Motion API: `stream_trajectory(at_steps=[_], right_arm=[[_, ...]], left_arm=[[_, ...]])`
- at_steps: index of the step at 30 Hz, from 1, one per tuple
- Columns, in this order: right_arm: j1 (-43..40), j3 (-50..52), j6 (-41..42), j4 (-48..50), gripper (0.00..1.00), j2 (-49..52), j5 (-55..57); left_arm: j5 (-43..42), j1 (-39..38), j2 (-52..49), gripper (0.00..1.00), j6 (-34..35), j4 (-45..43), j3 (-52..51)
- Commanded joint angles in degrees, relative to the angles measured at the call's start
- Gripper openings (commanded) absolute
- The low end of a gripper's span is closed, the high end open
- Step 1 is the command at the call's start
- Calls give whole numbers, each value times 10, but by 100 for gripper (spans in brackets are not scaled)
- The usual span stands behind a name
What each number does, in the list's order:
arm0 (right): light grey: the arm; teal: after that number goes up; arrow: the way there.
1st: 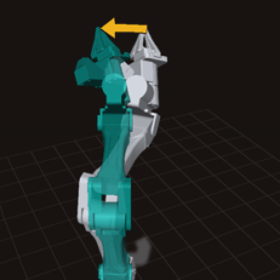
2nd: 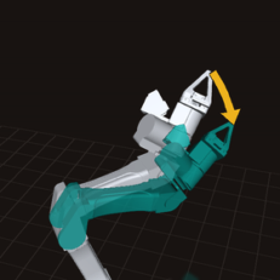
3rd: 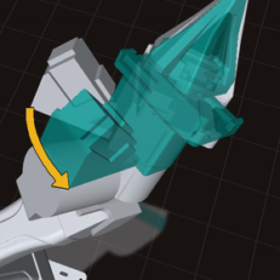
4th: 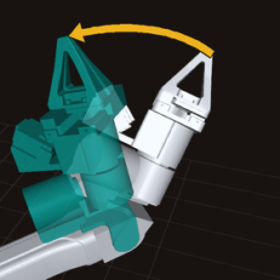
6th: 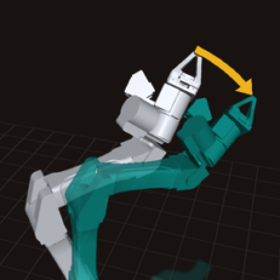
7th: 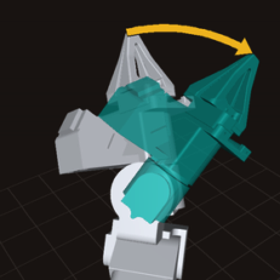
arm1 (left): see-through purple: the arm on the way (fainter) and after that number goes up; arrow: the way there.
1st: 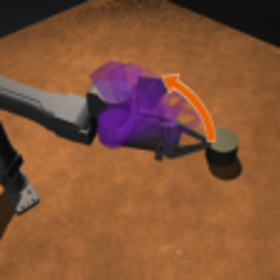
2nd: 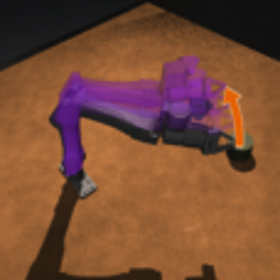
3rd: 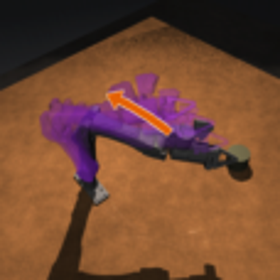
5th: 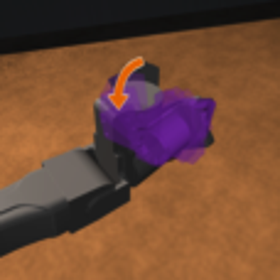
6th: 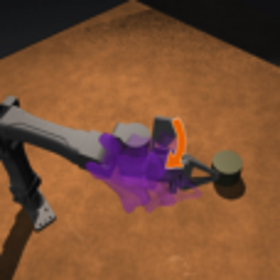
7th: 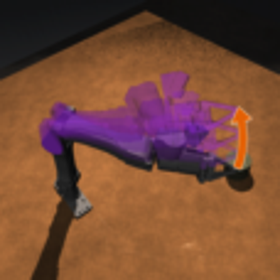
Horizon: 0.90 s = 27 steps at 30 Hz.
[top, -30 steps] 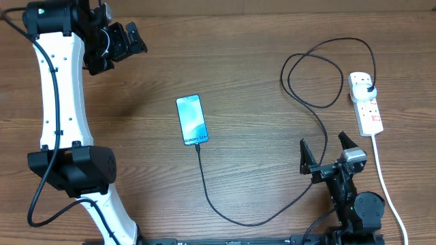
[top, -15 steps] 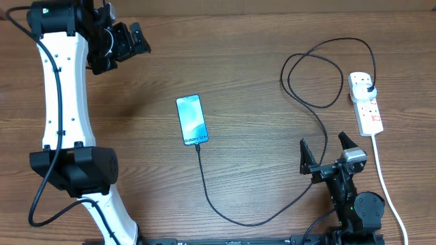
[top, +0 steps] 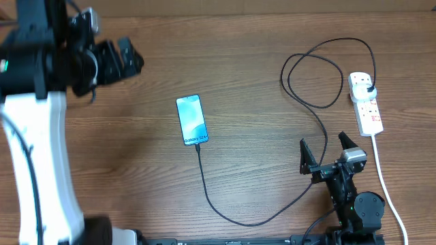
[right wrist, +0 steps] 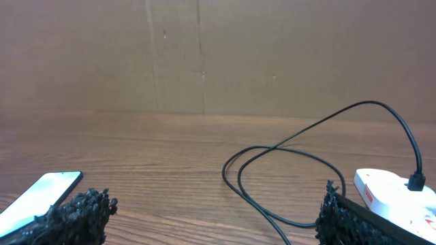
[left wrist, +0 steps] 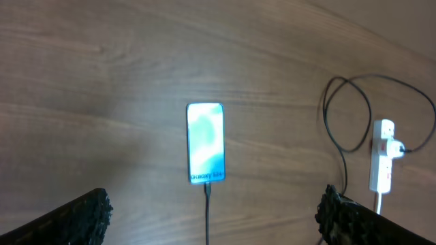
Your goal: Plug charger to phone and switch on socket
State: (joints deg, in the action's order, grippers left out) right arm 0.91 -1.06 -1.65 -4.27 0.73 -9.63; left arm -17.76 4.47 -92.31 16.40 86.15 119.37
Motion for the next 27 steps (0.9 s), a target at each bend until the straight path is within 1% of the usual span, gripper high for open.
stream_trajectory(at_steps=[1,3,9,14,21,23,27], right_arm=[[5,6,1,3,100,-6,6],[5,6,1,3,100,-6,6],[5,6,1,3,100,-6,6],[5,6,1,3,100,-6,6],[5,6,1,3,100,-6,6],[5,6,1,3,100,-6,6],[5,6,1,3,100,-6,6]], left_arm=[[4,-3,76,100,5,2,-92],[9,-3,121,100,3,1,-149],[89,-3,242,100,3,-10,-300],[87,-3,323,100,3,-106,-405],[60,-4,436,100,3,-273,-550],[59,-4,466,100,3,-305,-586],[57,-4,523,100,3,-341,-650]])
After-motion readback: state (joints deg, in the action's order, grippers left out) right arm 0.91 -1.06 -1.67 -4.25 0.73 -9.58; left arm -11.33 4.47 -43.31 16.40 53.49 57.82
